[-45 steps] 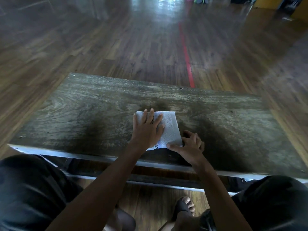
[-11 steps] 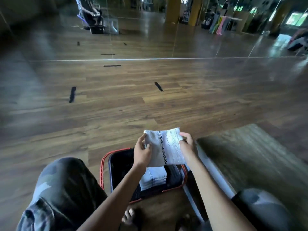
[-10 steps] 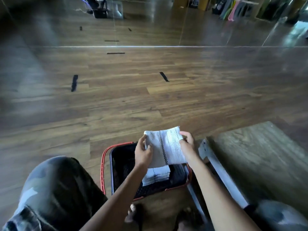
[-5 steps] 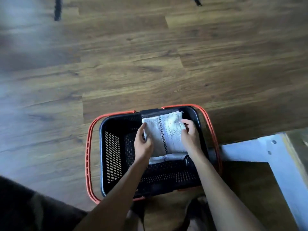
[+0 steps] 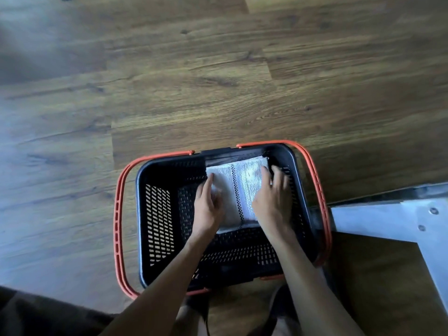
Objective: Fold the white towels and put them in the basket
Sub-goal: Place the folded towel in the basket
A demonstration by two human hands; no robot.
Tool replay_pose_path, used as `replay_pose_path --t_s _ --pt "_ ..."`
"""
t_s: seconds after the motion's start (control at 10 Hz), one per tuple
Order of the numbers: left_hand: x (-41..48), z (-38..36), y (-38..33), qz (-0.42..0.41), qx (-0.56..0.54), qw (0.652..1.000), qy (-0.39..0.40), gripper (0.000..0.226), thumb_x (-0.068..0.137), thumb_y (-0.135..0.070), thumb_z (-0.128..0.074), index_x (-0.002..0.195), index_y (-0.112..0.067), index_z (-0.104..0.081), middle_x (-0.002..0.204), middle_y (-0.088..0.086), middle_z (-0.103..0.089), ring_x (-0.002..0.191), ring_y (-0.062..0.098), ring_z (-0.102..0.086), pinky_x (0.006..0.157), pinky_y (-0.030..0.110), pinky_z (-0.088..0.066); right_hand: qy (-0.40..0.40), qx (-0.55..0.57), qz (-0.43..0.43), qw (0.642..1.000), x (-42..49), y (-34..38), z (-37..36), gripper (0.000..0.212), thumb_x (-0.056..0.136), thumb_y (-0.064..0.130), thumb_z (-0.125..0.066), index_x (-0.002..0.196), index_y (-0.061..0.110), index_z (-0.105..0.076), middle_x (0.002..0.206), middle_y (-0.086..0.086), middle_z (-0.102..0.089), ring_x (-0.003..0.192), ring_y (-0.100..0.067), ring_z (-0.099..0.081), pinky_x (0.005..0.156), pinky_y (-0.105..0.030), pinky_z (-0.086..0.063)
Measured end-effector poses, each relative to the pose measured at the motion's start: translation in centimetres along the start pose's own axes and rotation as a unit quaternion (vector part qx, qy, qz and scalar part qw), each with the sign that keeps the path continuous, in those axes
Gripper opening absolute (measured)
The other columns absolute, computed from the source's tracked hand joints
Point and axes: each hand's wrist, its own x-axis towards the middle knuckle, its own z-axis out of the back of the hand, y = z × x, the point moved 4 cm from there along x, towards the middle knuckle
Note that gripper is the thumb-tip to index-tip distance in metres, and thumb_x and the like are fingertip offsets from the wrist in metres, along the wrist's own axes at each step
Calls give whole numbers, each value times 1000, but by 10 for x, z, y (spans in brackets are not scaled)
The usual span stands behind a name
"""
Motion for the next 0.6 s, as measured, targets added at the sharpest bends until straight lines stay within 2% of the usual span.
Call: replay_pose_path --t_s 0.1,0.2,0.3,0.4,0.5,0.6 --pt "5 -3 7 -59 109 992 12 60 96 -17 -50 149 -8 -24 157 11 -19 139 25 -22 114 32 -19 21 -105 116 988 3 5 -13 55 81 15 -55 135 11 -48 144 -11 -44 132 -29 -41 102 -44 -39" --pt "5 -11 9 -92 193 973 81 60 100 -38 -29 152 -16 -11 160 0 -1 147 17 -2 115 28 -2 72 -141 114 981 3 -15 -31 59 93 35 -34 146 10 -30 156 -8 -24 144 -22 -21 114 -43 -17" --pt "3 -19 15 -84 310 944 79 62 96 -47 -12 152 -20 -14 159 -3 -5 147 15 -3 117 40 -5 92 -159 109 977 1 -25 -44 62 94 37 -22 149 8 -20 157 -9 -16 146 -22 -14 117 -40 -7" --pt "6 -23 18 -78 374 920 93 61 98 -45 -12 151 -16 -21 159 1 -14 147 18 -9 117 48 -8 113 -155 89 977 3 -24 -50 63 93 38 -17 149 9 -12 158 -9 -8 146 -22 -7 117 -40 -4" --pt "13 -20 16 -77 383 909 148 61 98 -44 -11 152 -16 -10 160 2 -4 147 19 0 118 50 0 133 -138 79 978 6 -22 -49 63 94 39 -15 149 10 -8 158 -9 -5 146 -22 -4 117 -39 0" --pt "13 -10 -5 -59 385 904 174 61 99 -41 -17 152 -16 1 160 1 10 146 18 13 116 49 6 172 -100 78 977 7 -15 -31 62 98 36 -27 151 12 -6 159 -7 3 147 -21 3 118 -38 1"
